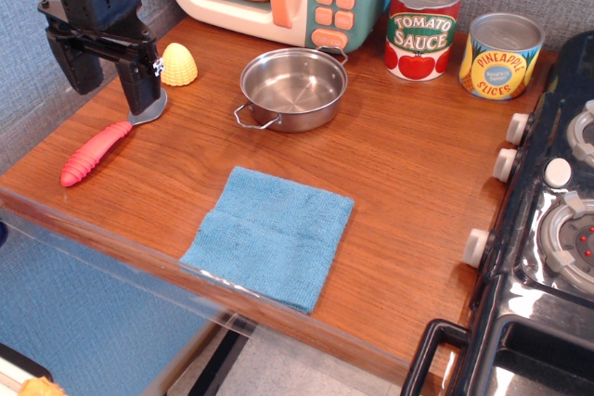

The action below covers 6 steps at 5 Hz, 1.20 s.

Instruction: Put the yellow egg shape right of the silver pot.

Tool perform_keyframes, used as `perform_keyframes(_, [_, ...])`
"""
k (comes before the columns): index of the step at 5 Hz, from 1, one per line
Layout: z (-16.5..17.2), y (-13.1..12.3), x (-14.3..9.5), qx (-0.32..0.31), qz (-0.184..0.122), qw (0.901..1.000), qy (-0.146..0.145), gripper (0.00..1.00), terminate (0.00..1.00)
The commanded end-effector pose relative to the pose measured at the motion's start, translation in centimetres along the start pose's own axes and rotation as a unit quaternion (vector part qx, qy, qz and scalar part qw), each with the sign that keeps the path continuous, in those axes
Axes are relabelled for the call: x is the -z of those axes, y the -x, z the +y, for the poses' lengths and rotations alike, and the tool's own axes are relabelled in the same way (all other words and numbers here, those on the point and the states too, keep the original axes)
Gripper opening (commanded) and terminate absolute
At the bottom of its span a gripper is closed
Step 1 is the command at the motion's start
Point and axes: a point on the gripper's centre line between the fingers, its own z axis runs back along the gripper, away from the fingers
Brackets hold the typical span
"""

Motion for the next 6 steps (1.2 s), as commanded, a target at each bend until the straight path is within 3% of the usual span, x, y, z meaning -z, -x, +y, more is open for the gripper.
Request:
perform_keyframes(1, [0.0, 0.0, 0.0, 0.000, 0.000, 1.0000, 0.000, 1.00, 0.00])
perform_keyframes(5, [5.2, -9.0, 3.6, -0.094, -0.009, 0.9942, -0.051, 1.00, 0.00])
perform_keyframes(6, [6.6, -10.5, 4.2, -0.119, -0.016, 0.9919, -0.042, 1.00, 0.00])
